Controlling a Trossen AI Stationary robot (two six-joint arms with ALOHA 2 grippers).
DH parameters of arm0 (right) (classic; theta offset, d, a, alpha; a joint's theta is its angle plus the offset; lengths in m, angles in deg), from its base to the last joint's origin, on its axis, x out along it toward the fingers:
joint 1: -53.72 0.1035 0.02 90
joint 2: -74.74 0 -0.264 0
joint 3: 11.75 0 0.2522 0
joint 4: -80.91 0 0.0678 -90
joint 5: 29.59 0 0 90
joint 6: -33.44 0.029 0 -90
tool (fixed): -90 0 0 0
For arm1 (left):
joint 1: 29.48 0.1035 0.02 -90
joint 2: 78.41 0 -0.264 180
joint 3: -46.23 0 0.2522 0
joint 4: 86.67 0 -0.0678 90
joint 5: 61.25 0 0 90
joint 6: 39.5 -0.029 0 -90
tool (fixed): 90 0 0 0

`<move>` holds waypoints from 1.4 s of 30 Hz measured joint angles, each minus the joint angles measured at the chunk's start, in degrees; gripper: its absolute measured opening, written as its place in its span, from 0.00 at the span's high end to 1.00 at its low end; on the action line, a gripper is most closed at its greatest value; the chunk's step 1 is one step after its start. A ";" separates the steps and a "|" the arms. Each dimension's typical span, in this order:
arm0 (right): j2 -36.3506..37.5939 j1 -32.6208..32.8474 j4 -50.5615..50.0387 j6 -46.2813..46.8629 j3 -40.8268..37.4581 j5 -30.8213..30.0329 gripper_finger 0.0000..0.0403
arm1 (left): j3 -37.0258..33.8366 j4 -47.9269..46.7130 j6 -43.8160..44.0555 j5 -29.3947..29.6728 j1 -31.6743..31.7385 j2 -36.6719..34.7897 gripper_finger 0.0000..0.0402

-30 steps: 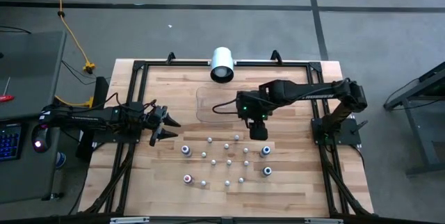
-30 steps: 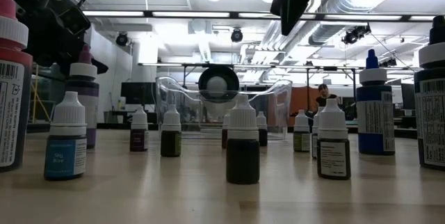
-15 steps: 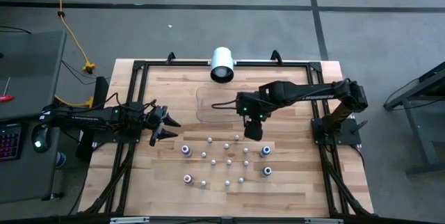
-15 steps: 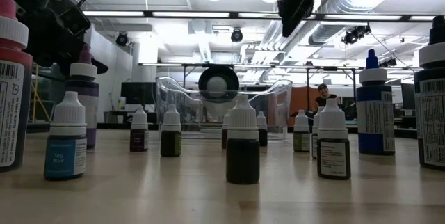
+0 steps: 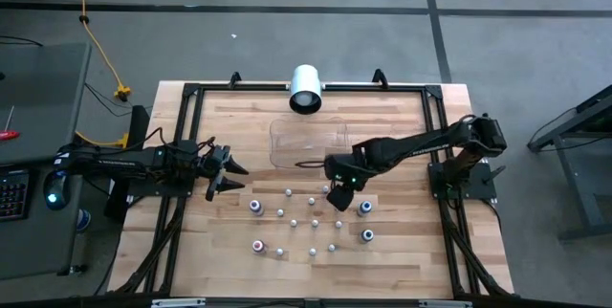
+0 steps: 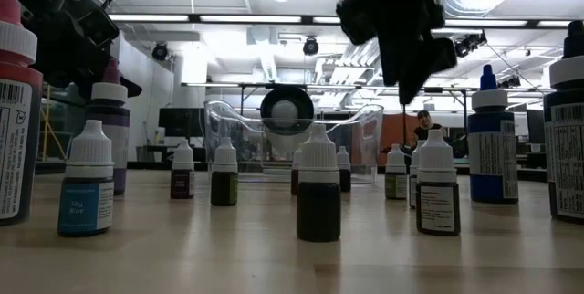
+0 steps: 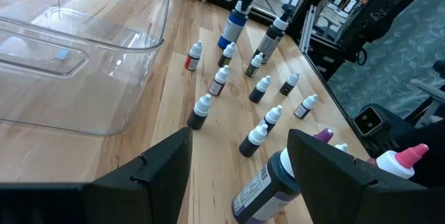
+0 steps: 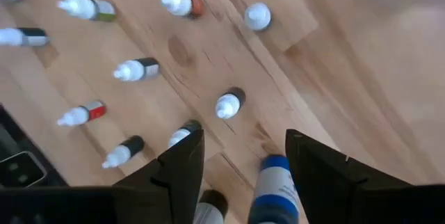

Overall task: Pick & Place food coloring
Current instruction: Put the small green food coloring bottle into the transparent bin

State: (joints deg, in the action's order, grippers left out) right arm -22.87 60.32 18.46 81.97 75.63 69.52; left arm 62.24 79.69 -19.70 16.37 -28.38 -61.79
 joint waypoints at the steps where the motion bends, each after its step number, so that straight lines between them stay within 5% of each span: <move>1: -0.53 0.28 0.62 0.42 -0.44 0.45 0.52 | 0.00 0.00 0.00 0.00 0.00 0.02 0.42; 15: -9.24 2.26 -1.19 -1.05 4.86 0.33 0.52 | 0.00 -0.04 -0.01 0.00 0.00 0.00 0.42; 42: -13.09 4.72 -0.35 -2.64 5.85 -3.96 0.52 | 0.00 -0.11 -0.01 0.00 0.00 0.00 0.42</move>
State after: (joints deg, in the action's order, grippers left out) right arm -35.95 65.05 18.11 79.32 81.48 65.55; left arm 62.24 79.58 -19.70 16.37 -28.38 -61.78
